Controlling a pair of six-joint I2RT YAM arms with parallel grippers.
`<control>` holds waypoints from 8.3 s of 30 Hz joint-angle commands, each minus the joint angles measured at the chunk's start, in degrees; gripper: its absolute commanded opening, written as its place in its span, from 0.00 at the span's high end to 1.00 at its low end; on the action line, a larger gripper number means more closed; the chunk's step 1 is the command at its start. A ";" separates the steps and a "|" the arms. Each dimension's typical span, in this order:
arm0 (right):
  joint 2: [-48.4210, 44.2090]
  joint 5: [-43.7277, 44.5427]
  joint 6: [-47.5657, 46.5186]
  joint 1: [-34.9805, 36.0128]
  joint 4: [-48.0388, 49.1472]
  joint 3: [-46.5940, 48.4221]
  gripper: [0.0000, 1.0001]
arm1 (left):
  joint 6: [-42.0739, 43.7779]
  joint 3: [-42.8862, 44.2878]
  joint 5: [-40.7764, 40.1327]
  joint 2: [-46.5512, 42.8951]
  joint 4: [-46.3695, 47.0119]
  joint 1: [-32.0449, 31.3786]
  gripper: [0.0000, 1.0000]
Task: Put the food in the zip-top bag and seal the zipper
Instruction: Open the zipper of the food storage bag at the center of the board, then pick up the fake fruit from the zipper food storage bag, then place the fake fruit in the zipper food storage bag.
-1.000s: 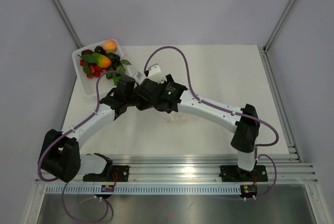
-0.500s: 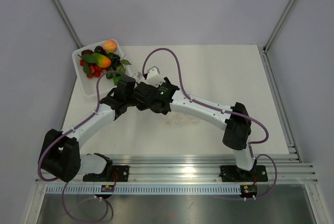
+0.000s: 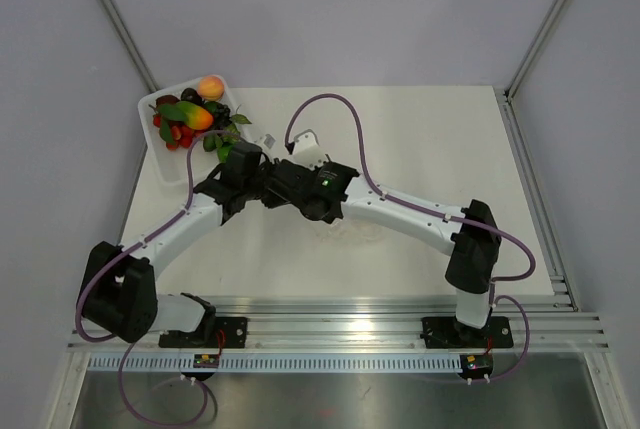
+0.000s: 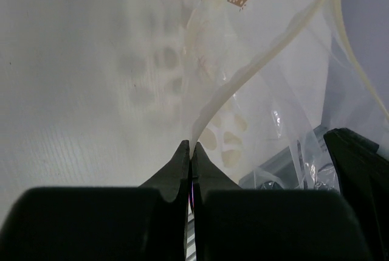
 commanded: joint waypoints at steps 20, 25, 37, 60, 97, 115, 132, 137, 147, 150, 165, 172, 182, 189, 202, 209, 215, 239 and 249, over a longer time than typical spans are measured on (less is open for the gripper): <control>-11.64 -4.47 -0.80 -12.27 15.14 -4.47 1.00 | 11.16 25.44 5.34 17.57 -6.87 0.91 1.00; -4.70 -3.06 -2.83 -13.32 11.98 3.00 1.00 | 11.86 33.53 5.78 23.82 -9.77 1.00 1.00; 2.51 -10.62 -3.44 -17.89 12.59 7.58 1.00 | 16.68 44.96 1.93 31.48 -20.49 4.16 0.70; 9.99 -20.55 -4.06 -18.16 13.64 14.97 1.00 | 20.21 42.86 3.15 19.10 -27.62 13.29 0.41; 7.00 -22.84 -2.83 -18.07 13.56 10.49 1.00 | 12.13 32.67 -11.44 30.35 -17.52 30.97 0.51; 6.74 -23.63 -2.91 -17.98 14.00 9.43 1.00 | 15.82 34.05 -19.53 20.22 -23.93 27.72 0.48; 6.30 -22.84 -2.83 -18.07 13.21 9.16 1.00 | 9.49 41.80 -20.41 36.75 -15.40 26.84 0.59; 6.12 -22.66 -2.65 -18.07 12.94 9.08 1.00 | 9.92 39.70 -21.02 33.25 -14.35 26.83 0.76; 5.68 -23.10 -1.77 -17.89 12.68 9.17 1.00 | 12.65 40.39 -20.14 26.39 -17.77 26.75 1.00; 5.42 -22.93 -1.77 -17.80 12.59 8.73 1.00 | 13.26 40.22 -18.39 24.37 -19.18 26.75 1.00; 5.42 -25.38 -1.33 -17.54 13.91 9.42 1.00 | 16.69 42.59 -12.86 8.64 -28.49 26.49 1.00; 4.98 -29.60 -0.72 -17.72 16.89 10.75 1.00 | 15.82 41.81 -0.92 2.66 -30.43 23.94 1.00; 3.14 -36.89 3.85 -18.07 22.51 9.45 1.00 | 7.21 35.66 15.44 -3.15 -21.39 21.48 1.00; -0.73 -39.45 6.66 -18.07 26.56 5.30 1.00 | 2.28 32.48 20.81 -4.38 -14.17 21.04 1.00; 0.93 -43.58 9.56 -18.07 27.89 3.80 1.00 | -2.99 35.30 23.71 -6.49 -9.43 20.95 1.00; 2.52 -44.11 10.27 -18.07 27.44 4.51 1.00 | -10.43 29.16 26.87 -8.16 1.43 20.95 1.00; 2.34 -44.55 10.62 -18.07 27.71 3.37 1.00 | -17.42 20.00 29.78 -8.33 13.79 21.03 1.00; 0.23 -46.13 12.73 -18.07 30.61 -0.94 1.00 | -10.05 10.94 24.17 -2.71 11.08 18.57 1.00; -0.73 -46.13 12.47 -18.07 30.43 -0.24 1.00 | -3.87 9.72 18.70 0.28 4.73 18.57 1.00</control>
